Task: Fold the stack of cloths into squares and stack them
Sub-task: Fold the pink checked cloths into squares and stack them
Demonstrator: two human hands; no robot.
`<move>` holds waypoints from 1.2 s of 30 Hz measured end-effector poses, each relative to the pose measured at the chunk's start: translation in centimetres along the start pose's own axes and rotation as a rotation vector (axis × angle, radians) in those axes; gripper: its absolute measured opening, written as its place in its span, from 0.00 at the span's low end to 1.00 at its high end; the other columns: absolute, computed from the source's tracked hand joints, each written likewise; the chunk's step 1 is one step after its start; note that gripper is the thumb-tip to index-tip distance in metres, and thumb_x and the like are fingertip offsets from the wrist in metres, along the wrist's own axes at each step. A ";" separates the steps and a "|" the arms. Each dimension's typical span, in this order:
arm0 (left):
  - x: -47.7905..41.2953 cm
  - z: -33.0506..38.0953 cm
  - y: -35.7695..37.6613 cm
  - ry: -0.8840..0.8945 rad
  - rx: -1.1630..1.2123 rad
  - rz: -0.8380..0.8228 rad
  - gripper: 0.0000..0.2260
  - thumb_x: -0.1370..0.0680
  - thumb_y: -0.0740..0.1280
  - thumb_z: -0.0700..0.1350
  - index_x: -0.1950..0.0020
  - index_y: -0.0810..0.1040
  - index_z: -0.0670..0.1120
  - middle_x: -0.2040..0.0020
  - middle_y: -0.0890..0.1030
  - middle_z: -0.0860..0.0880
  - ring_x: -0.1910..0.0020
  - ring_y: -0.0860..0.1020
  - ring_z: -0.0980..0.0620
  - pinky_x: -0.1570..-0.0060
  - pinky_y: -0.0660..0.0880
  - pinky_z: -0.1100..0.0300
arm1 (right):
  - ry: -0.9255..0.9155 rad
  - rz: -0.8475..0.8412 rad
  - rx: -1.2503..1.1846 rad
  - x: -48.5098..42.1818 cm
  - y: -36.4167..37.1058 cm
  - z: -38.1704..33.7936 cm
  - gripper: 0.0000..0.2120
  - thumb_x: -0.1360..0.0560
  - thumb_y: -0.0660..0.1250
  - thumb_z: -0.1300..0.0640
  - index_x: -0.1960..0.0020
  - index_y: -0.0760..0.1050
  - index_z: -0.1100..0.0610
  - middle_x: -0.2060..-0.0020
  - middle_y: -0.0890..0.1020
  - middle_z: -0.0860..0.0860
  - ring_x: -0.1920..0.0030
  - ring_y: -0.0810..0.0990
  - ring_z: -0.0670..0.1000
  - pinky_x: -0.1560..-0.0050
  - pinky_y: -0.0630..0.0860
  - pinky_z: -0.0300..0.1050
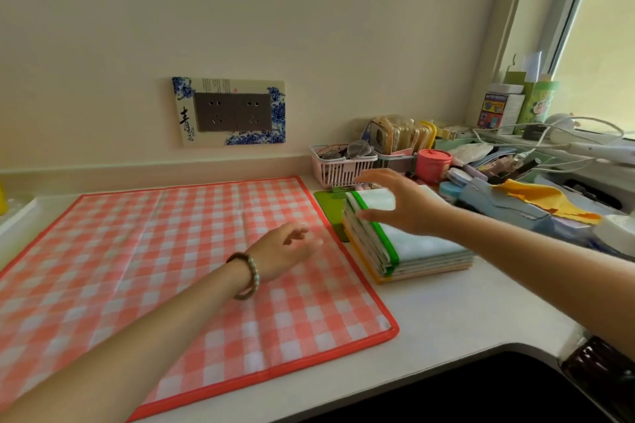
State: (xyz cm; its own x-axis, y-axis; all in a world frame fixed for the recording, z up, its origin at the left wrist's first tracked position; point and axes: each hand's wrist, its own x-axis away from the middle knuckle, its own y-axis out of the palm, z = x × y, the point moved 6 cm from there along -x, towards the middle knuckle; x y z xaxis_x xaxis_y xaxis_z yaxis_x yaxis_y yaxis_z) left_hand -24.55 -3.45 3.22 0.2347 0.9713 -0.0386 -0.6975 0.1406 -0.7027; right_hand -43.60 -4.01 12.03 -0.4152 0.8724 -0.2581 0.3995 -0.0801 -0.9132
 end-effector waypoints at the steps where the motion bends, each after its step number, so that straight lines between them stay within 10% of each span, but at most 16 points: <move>1: 1.1 -1.0 -0.3 -0.010 -0.083 -0.033 0.33 0.28 0.61 0.67 0.28 0.64 0.50 0.30 0.68 0.53 0.33 0.68 0.55 0.40 0.65 0.63 | -0.044 -0.027 0.029 -0.2 1.3 -1.6 0.30 0.27 0.68 0.46 0.29 0.64 0.48 0.28 0.64 0.47 0.30 0.65 0.50 0.32 0.63 0.45; 7: 8.7 -6.7 -3.8 -0.082 -0.585 -0.203 0.56 0.48 0.47 0.84 0.24 0.51 0.58 0.23 0.53 0.55 0.24 0.52 0.52 0.26 0.51 0.51 | -0.164 -0.222 0.020 0.2 9.1 -9.2 0.29 0.25 0.64 0.42 0.27 0.60 0.45 0.25 0.57 0.45 0.27 0.59 0.49 0.28 0.59 0.49; 17: 18.5 -11.1 -7.2 -0.102 -0.586 -0.304 0.53 0.48 0.52 0.83 0.27 0.41 0.67 0.25 0.37 0.61 0.26 0.36 0.59 0.26 0.39 0.48 | -0.351 -0.417 -0.080 5.5 15.4 -15.3 0.33 0.28 0.61 0.34 0.26 0.57 0.41 0.25 0.55 0.39 0.26 0.52 0.40 0.27 0.49 0.40; 29: 20.3 -9.1 -9.4 -0.049 -0.360 -0.144 0.32 0.36 0.62 0.74 0.35 0.72 0.63 0.29 0.67 0.60 0.30 0.63 0.62 0.30 0.58 0.60 | -0.401 -0.427 -0.019 6.6 14.2 -16.9 0.24 0.29 0.58 0.33 0.35 0.70 0.36 0.31 0.66 0.33 0.32 0.65 0.35 0.30 0.61 0.37; 33: 20.1 -9.0 -10.7 -0.095 -0.298 -0.171 0.14 0.29 0.68 0.61 0.46 0.81 0.58 0.44 0.78 0.64 0.43 0.73 0.68 0.39 0.66 0.68 | -0.347 -0.435 -0.048 5.8 12.9 -16.9 0.14 0.25 0.63 0.42 0.42 0.78 0.41 0.42 0.78 0.35 0.43 0.75 0.35 0.41 0.71 0.32; 36: 20.0 -6.9 -12.0 -0.083 -0.261 -0.182 0.17 0.25 0.68 0.52 0.58 0.83 0.37 0.59 0.84 0.45 0.62 0.79 0.68 0.49 0.75 0.62 | -0.331 -0.438 -0.067 4.9 12.2 -17.3 0.10 0.25 0.64 0.47 0.47 0.80 0.48 0.53 0.83 0.40 0.54 0.80 0.37 0.51 0.78 0.35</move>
State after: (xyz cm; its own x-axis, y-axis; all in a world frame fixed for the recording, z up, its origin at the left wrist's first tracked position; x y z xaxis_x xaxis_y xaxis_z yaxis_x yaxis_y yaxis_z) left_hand -6.79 12.95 5.94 0.2759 0.9487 0.1544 -0.4496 0.2694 -0.8517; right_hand -26.66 7.64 5.10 -0.7850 0.6177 0.0462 0.1782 0.2967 -0.9382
